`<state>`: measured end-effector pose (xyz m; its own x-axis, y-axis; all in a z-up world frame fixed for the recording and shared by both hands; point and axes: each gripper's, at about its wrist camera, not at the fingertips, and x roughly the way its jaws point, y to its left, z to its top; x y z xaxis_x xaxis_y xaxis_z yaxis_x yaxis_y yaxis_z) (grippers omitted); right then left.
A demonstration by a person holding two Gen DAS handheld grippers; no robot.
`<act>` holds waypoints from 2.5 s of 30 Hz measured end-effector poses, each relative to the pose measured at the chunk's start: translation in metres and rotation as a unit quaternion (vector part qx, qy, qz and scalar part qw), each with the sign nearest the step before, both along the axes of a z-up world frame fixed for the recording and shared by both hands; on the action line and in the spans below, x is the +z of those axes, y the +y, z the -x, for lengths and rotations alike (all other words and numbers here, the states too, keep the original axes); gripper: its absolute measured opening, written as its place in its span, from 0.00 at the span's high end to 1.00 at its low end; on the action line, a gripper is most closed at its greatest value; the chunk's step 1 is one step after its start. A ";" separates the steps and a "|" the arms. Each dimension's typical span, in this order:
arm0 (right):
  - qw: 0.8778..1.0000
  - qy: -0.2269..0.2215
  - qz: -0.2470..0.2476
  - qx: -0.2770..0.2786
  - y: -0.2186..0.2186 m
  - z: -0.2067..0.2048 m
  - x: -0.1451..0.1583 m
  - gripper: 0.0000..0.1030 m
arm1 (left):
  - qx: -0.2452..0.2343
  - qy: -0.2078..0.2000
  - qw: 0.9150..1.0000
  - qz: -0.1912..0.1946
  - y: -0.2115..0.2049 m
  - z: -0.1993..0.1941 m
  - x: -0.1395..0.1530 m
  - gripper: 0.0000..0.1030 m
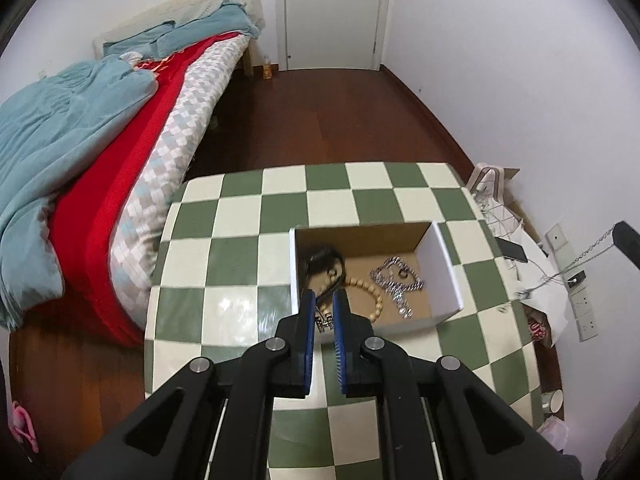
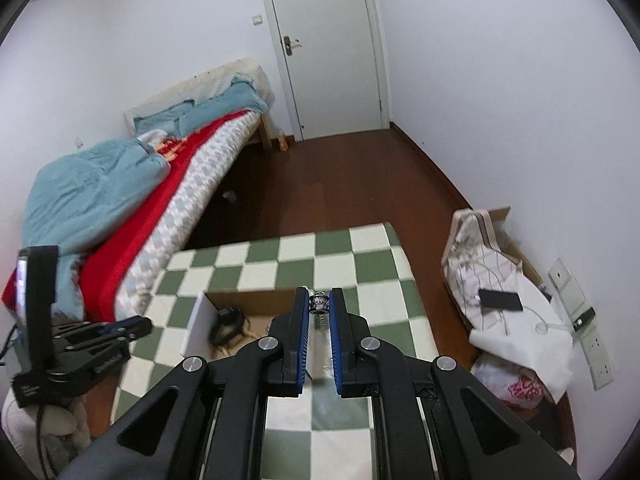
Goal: Organize jewelry
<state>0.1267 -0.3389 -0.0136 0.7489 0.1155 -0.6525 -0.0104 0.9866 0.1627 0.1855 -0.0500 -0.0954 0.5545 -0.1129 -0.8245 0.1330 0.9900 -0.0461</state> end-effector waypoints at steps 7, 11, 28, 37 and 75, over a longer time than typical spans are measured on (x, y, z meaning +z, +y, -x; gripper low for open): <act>0.999 -0.003 -0.019 0.029 0.017 -0.035 0.033 0.90 | -0.009 0.023 1.000 0.014 -0.001 -0.041 0.016 0.94; 0.999 0.016 -0.020 0.045 0.032 -0.059 0.032 0.90 | -0.012 0.042 0.999 0.014 -0.003 -0.064 0.014 0.94; 0.990 0.121 0.003 0.068 0.077 -0.131 -0.053 0.90 | -0.010 0.104 0.994 0.017 -0.006 -0.092 -0.038 0.94; 0.983 0.169 0.016 0.071 0.075 -0.160 -0.085 0.90 | -0.002 0.114 0.993 0.035 -0.007 -0.095 -0.047 0.93; 0.975 0.207 0.081 -0.010 0.056 -0.069 -0.098 0.00 | 0.091 0.002 0.994 -0.066 0.024 -0.006 -0.014 0.00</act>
